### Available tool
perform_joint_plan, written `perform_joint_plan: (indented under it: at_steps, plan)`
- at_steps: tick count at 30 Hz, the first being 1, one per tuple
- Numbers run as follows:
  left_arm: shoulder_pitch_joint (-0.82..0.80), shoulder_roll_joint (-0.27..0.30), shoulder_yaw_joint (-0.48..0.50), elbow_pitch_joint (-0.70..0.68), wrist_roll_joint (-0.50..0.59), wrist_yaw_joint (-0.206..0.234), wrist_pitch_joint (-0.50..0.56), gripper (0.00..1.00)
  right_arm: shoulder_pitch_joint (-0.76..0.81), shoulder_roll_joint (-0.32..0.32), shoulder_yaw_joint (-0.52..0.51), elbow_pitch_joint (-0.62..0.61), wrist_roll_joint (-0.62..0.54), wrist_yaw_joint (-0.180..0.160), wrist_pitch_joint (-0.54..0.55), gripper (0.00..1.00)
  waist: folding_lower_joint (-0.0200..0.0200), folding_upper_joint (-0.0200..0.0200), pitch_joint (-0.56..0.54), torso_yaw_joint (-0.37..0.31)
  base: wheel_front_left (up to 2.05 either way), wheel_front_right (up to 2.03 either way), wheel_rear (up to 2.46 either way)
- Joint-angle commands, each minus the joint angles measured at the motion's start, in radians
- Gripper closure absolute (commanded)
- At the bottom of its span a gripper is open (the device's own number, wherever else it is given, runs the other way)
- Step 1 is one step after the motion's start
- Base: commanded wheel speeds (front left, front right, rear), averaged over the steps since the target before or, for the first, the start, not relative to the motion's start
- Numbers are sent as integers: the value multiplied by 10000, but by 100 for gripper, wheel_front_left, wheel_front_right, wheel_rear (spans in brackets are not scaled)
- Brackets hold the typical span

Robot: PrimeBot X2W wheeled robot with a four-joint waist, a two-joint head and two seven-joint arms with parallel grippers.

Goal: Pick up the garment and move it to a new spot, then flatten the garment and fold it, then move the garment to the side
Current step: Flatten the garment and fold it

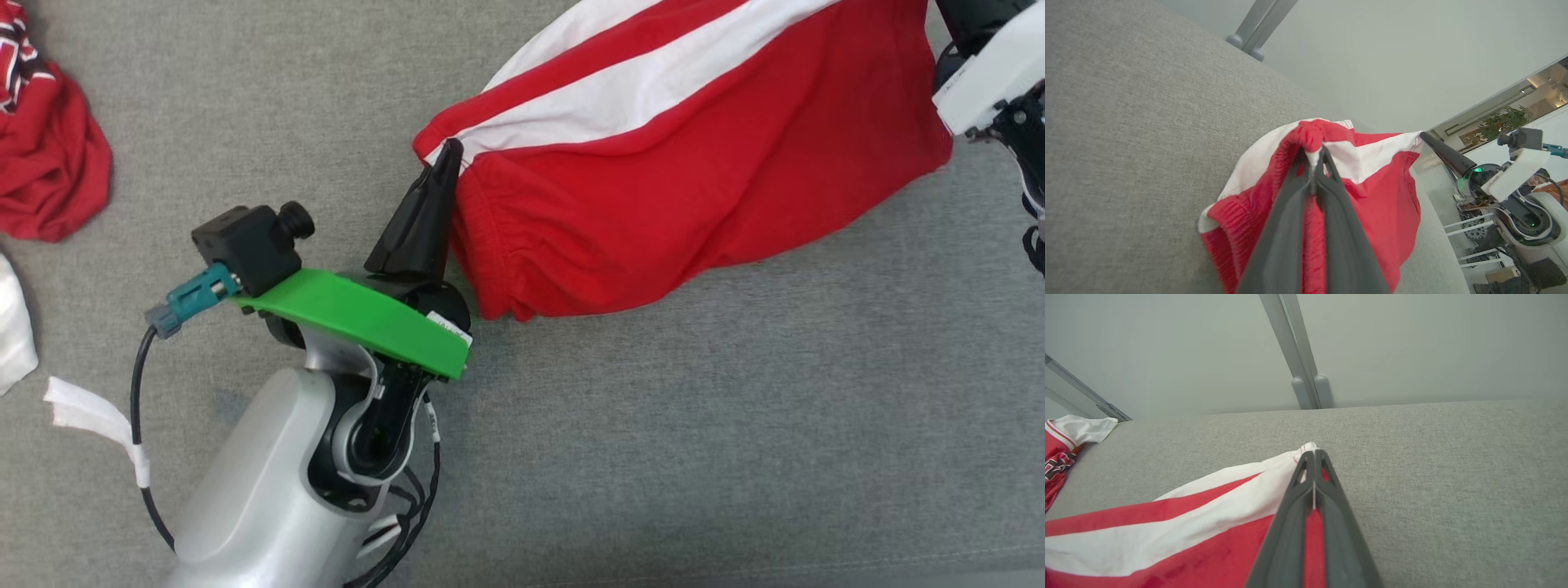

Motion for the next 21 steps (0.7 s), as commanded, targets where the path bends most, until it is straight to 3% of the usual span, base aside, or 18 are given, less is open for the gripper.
perform_joint_plan:
  at_steps: [1,21]
  plan:
    - [-260,-76,45,171,-37,-79,-85,100,-359,6,76,293,-125,-11,68,100,1,0,726,722,0,0,0]
    - [-930,-757,-319,1363,-169,-549,-681,100,-2654,-177,928,2825,-996,-11,-388,100,1,0,1195,1482,0,0,0]
